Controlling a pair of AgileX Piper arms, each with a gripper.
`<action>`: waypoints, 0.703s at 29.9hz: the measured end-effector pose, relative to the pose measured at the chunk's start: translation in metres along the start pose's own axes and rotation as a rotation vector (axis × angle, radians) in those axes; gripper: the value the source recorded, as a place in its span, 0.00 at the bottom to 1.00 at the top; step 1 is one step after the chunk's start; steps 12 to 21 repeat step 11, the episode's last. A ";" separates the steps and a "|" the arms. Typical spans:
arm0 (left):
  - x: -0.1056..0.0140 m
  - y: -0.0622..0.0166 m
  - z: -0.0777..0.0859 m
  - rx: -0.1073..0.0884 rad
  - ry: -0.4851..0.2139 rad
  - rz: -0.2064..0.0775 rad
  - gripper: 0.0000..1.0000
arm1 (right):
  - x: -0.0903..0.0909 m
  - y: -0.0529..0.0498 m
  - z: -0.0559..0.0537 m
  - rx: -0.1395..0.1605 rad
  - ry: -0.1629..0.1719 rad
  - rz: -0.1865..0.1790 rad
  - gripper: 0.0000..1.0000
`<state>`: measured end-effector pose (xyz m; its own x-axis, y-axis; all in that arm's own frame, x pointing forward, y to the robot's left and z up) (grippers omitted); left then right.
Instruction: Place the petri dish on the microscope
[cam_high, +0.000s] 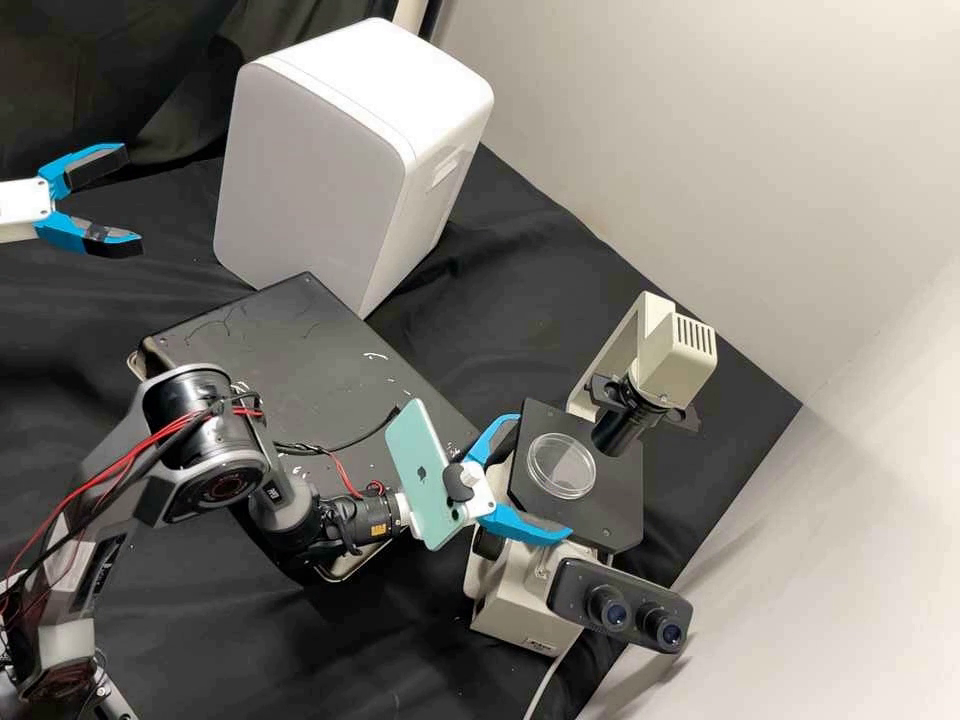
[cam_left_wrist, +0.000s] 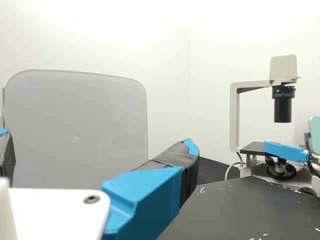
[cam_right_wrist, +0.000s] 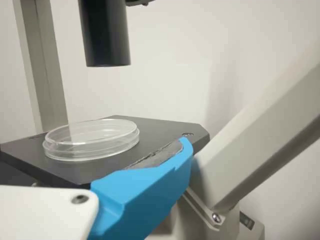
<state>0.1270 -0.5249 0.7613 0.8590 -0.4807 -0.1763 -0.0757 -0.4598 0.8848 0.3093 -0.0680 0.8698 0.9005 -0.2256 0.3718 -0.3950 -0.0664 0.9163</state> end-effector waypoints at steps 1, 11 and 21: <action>0.000 0.0000 0.000 0.000 0.000 0.000 1.00 | -0.001 0.002 0.000 0.006 0.001 0.003 1.00; 0.000 0.0000 0.000 0.000 0.000 0.000 1.00 | -0.014 0.015 -0.005 0.067 0.008 0.013 1.00; 0.000 0.0000 0.000 0.000 0.000 0.000 1.00 | -0.014 0.015 -0.005 0.067 0.008 0.013 1.00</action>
